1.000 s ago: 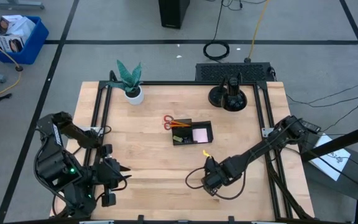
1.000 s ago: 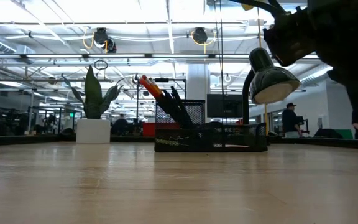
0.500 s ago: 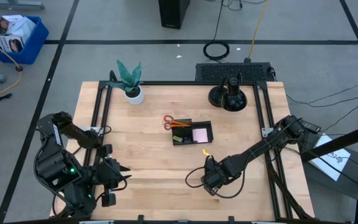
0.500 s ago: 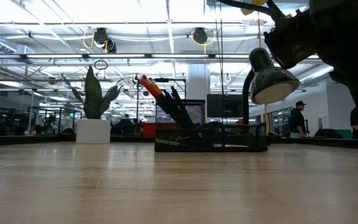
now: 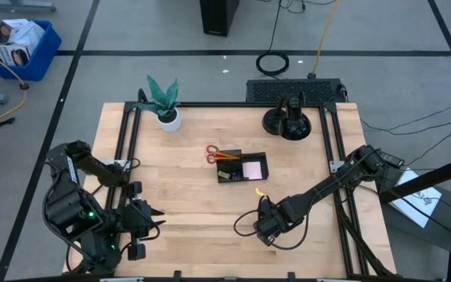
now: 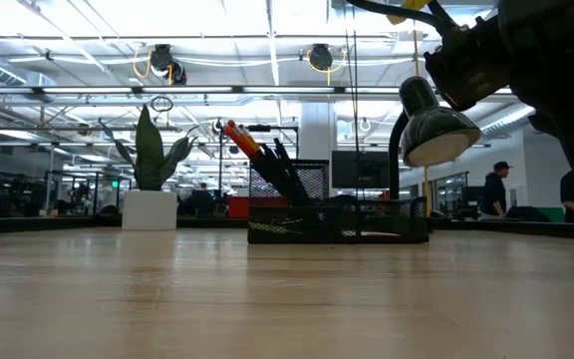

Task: Pick and place office supplies into organizer
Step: Put the black binder clip into the desk organizer

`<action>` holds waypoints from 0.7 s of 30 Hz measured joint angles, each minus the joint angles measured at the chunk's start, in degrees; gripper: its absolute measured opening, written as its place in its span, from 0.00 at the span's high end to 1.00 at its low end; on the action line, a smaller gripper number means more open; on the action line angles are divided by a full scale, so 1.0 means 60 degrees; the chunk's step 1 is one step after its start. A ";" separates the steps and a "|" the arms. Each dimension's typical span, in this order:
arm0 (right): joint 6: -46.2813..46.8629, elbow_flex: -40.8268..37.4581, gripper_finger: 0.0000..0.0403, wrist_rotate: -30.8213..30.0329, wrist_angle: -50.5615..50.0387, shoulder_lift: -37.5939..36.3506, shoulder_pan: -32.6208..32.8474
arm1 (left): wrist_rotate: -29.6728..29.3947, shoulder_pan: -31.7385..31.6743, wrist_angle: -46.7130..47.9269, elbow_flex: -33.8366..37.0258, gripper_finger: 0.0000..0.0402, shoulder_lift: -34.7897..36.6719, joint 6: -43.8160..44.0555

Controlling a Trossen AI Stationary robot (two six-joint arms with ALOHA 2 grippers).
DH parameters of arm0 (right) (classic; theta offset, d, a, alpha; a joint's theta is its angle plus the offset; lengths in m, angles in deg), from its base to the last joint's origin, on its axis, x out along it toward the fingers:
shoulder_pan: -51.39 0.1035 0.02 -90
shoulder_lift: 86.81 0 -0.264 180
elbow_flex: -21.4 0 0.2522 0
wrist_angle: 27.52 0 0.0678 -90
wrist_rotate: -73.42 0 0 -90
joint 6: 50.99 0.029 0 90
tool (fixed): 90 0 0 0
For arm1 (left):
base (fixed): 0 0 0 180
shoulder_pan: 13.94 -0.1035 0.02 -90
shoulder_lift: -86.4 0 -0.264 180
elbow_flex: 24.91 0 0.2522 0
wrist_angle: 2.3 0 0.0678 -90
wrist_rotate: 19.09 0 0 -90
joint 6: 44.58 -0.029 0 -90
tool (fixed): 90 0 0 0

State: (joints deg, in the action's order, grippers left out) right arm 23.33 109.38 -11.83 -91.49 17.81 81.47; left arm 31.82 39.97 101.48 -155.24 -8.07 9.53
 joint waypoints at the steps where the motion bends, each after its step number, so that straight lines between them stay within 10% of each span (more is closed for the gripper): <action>1: 0.0000 0.0000 0.73 0.0000 0.0000 0.0000 0.0000 | 0.0000 0.0000 0.0000 0.0000 0.79 0.0000 0.0000; 21: 0.0255 -0.1090 0.73 0.0468 0.1511 -0.0006 -0.0019 | -0.0001 -0.0033 0.0000 0.0000 0.79 -0.0002 0.0000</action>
State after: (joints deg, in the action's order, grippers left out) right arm 24.86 102.84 -9.02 -82.43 17.78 81.36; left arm 31.81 39.77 101.48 -155.24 -8.08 9.53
